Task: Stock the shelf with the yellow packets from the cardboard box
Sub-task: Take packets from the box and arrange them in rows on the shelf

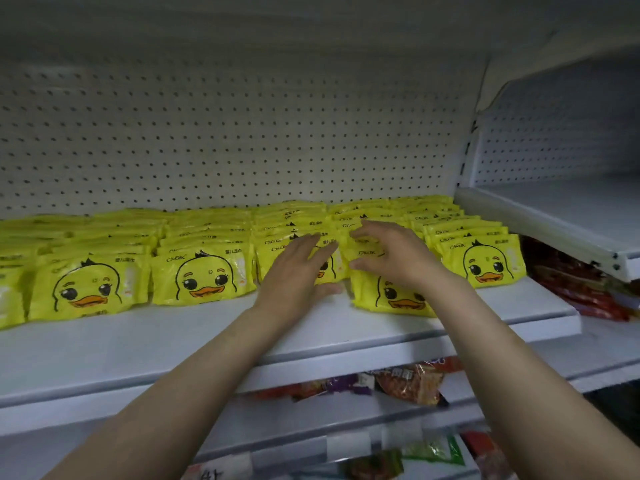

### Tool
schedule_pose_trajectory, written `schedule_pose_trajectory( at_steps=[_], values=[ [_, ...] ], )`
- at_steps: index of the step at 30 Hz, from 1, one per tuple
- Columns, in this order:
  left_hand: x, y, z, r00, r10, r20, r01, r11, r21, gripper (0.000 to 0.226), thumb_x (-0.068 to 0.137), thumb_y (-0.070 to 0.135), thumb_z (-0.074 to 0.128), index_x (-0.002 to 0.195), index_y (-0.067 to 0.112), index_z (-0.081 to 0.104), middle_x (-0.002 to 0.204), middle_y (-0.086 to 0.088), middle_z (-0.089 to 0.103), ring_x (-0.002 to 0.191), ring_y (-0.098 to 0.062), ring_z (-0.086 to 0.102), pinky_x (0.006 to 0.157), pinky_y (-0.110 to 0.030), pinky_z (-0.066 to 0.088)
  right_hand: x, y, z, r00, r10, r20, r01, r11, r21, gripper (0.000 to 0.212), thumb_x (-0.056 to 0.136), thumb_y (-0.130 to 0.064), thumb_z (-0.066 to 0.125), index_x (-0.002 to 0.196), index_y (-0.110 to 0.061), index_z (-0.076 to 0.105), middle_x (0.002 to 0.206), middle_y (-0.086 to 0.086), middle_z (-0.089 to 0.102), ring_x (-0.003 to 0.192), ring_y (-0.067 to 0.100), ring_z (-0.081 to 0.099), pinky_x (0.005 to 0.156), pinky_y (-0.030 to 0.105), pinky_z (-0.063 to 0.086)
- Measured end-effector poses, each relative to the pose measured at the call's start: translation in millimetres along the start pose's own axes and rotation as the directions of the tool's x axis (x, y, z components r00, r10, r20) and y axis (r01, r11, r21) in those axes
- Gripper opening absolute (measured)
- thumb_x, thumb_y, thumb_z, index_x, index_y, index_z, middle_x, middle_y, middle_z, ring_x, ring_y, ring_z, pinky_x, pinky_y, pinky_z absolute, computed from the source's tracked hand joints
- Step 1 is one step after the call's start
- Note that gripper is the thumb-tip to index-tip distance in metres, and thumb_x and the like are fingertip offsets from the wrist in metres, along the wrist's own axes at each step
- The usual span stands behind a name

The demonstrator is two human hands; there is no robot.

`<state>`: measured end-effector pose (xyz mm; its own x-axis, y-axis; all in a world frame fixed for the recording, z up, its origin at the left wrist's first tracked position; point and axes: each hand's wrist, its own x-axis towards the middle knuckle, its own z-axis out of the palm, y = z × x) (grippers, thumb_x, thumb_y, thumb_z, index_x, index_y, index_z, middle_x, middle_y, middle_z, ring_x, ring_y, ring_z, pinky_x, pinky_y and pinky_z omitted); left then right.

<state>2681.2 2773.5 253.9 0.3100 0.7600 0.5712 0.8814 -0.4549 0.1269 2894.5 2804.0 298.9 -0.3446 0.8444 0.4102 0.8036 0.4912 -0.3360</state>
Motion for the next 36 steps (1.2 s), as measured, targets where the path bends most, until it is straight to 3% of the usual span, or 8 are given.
schedule_pose_trajectory(
  at_steps=[3, 6, 9, 13, 17, 21, 25, 36],
  values=[
    [6, 30, 10, 0.987, 0.104, 0.125, -0.086, 0.986, -0.145, 0.077, 0.080, 0.053, 0.068, 0.147, 0.030, 0.038, 0.156, -0.005, 0.031, 0.143, -0.024, 0.026, 0.115, -0.037, 0.024, -25, 20, -12, 0.999, 0.030, 0.041, -0.030, 0.999, -0.016, 0.060, 0.073, -0.048, 0.080, 0.128, -0.038, 0.059, 0.150, -0.004, 0.046, 0.139, 0.014, 0.038, 0.110, 0.036, 0.037],
    [11, 48, 20, 0.969, 0.176, 0.172, -0.148, 0.975, -0.164, 0.080, 0.080, 0.054, 0.067, 0.149, 0.033, 0.033, 0.158, 0.000, 0.027, 0.144, -0.018, 0.021, 0.114, -0.030, 0.019, -49, 42, -23, 0.996, 0.053, 0.076, -0.051, 0.998, -0.023, 0.063, 0.070, -0.048, 0.083, 0.127, -0.036, 0.059, 0.149, -0.005, 0.044, 0.140, 0.014, 0.033, 0.109, 0.030, 0.031],
    [19, 52, 28, 0.970, 0.162, 0.178, -0.136, 0.980, -0.148, 0.089, 0.077, 0.058, 0.069, 0.151, 0.032, 0.028, 0.159, 0.000, 0.026, 0.145, -0.018, 0.019, 0.119, -0.034, 0.018, -62, 55, -27, 0.992, 0.011, 0.125, -0.002, 0.997, -0.073, 0.068, 0.067, -0.048, 0.085, 0.127, -0.031, 0.057, 0.144, -0.006, 0.047, 0.137, 0.015, 0.035, 0.103, 0.026, 0.030],
    [25, 57, 28, 0.971, 0.113, 0.211, -0.084, 0.987, -0.138, 0.102, 0.071, 0.057, 0.076, 0.153, 0.034, 0.020, 0.154, 0.002, 0.031, 0.142, -0.017, 0.024, 0.115, -0.031, 0.020, -62, 61, -26, 0.989, -0.094, 0.117, 0.108, 0.987, -0.122, 0.070, 0.066, -0.047, 0.086, 0.126, -0.030, 0.055, 0.137, -0.009, 0.053, 0.129, 0.016, 0.041, 0.102, 0.030, 0.035],
    [29, 65, 28, 0.993, 0.040, 0.108, -0.039, 0.999, -0.007, 0.105, 0.065, 0.056, 0.079, 0.152, 0.030, 0.026, 0.136, -0.002, 0.043, 0.127, -0.022, 0.037, 0.101, -0.033, 0.037, -41, 68, -21, 0.969, -0.228, 0.092, 0.241, 0.956, -0.169, 0.070, 0.060, -0.046, 0.087, 0.121, -0.029, 0.058, 0.133, -0.008, 0.055, 0.126, 0.018, 0.043, 0.102, 0.031, 0.036],
    [34, 74, 31, 0.997, -0.053, 0.063, 0.046, 0.994, 0.102, 0.102, 0.066, 0.053, 0.079, 0.151, 0.027, 0.029, 0.144, -0.006, 0.038, 0.134, -0.027, 0.034, 0.104, -0.036, 0.034, -25, 76, -14, 0.956, -0.290, 0.044, 0.293, 0.936, -0.197, 0.071, 0.058, -0.047, 0.087, 0.121, -0.028, 0.059, 0.147, -0.001, 0.048, 0.138, 0.022, 0.037, 0.113, 0.039, 0.032],
    [32, 83, 34, 1.000, 0.021, -0.006, -0.020, 0.993, 0.115, 0.097, 0.056, 0.047, 0.088, 0.140, 0.015, 0.050, 0.135, -0.016, 0.053, 0.125, -0.036, 0.049, 0.097, -0.045, 0.046, -37, 89, -10, 0.937, -0.348, 0.022, 0.344, 0.911, -0.228, 0.075, 0.061, -0.048, 0.085, 0.127, -0.028, 0.057, 0.151, 0.002, 0.044, 0.142, 0.026, 0.035, 0.112, 0.042, 0.034],
    [47, 81, 49, 0.995, -0.050, -0.085, 0.061, 0.988, 0.139, 0.086, 0.050, 0.035, 0.092, 0.128, 0.016, 0.060, 0.123, -0.013, 0.061, 0.112, -0.035, 0.057, 0.089, -0.044, 0.049, -14, 106, -7, 0.946, -0.320, 0.045, 0.323, 0.941, -0.104, 0.077, 0.069, -0.040, 0.084, 0.138, -0.033, 0.050, 0.156, -0.005, 0.037, 0.145, 0.019, 0.030, 0.114, 0.037, 0.034]
  ],
)
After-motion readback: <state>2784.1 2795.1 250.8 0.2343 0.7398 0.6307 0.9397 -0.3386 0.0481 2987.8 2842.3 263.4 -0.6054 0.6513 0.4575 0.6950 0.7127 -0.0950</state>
